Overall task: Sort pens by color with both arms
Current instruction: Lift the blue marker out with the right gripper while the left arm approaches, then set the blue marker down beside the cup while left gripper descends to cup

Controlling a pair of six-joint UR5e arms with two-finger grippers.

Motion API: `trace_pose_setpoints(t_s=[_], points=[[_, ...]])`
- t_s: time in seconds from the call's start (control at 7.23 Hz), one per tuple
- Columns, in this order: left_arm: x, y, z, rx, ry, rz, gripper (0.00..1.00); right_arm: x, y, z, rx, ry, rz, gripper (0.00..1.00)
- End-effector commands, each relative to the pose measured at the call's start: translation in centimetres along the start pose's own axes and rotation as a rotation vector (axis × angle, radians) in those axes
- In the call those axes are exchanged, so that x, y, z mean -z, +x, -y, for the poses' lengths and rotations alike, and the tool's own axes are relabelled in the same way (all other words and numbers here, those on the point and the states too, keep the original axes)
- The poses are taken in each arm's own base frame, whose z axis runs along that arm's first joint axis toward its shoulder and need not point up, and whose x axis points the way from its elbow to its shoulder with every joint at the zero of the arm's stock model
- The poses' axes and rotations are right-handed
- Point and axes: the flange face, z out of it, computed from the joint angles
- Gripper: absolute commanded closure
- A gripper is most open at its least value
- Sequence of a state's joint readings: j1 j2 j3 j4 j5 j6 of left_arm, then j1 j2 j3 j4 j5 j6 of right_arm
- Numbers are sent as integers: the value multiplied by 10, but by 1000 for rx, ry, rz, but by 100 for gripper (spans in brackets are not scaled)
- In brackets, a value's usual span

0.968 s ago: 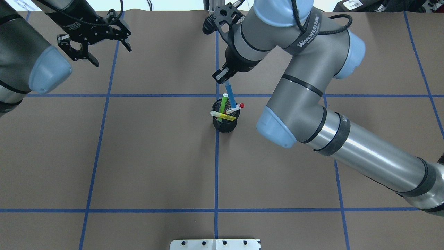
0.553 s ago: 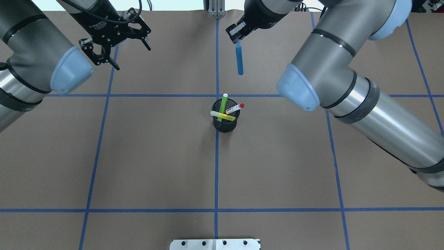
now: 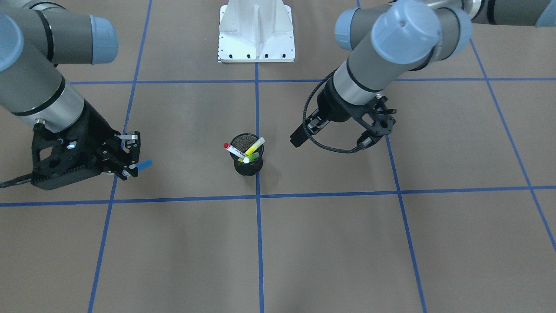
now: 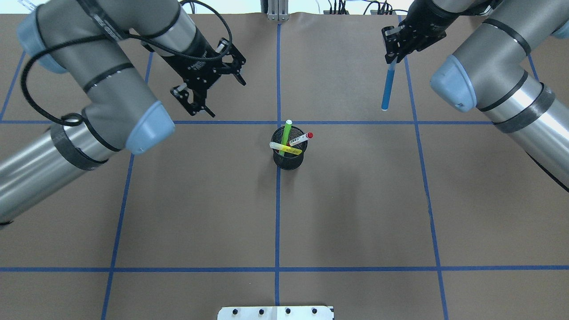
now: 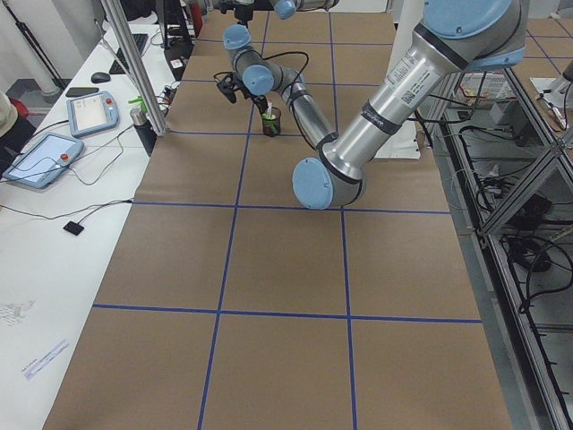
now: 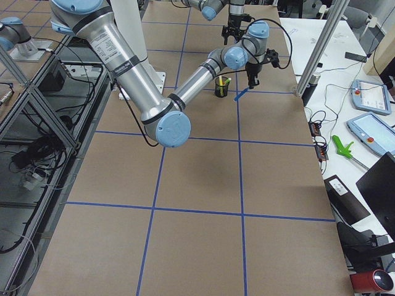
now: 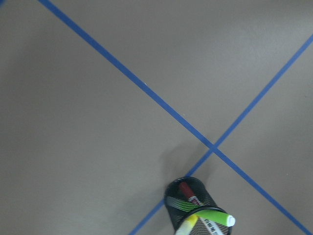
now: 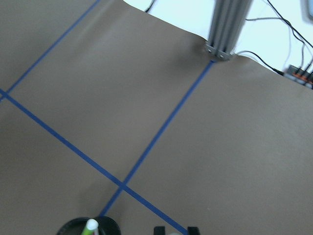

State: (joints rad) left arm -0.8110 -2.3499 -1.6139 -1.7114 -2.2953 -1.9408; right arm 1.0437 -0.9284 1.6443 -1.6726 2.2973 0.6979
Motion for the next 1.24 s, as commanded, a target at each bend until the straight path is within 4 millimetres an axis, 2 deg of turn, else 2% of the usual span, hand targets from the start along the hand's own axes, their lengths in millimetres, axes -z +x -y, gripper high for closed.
trace_pose_setpoints(t_s=[0.0,0.14,0.28,0.41,0.69,0.83,1.11], points=[[-49,4,-54,87,-6,-42,1,-40,64,42,-344,-212,-12,90],[-66,16,-71,137,3,-72,1,-64,82,74,-373,-269,-13,90],[-92,28,-80,193,8,-104,1,-79,74,93,-358,-300,-28,89],[-101,34,-77,251,25,-167,1,-100,57,89,-316,-321,-50,89],[-117,40,-77,286,41,-220,1,-128,19,84,-190,-336,-98,89],[-131,39,-85,290,43,-221,4,-130,12,86,-185,-343,-94,90],[-150,39,-107,318,35,-207,10,-148,11,87,-227,-404,-65,90]])
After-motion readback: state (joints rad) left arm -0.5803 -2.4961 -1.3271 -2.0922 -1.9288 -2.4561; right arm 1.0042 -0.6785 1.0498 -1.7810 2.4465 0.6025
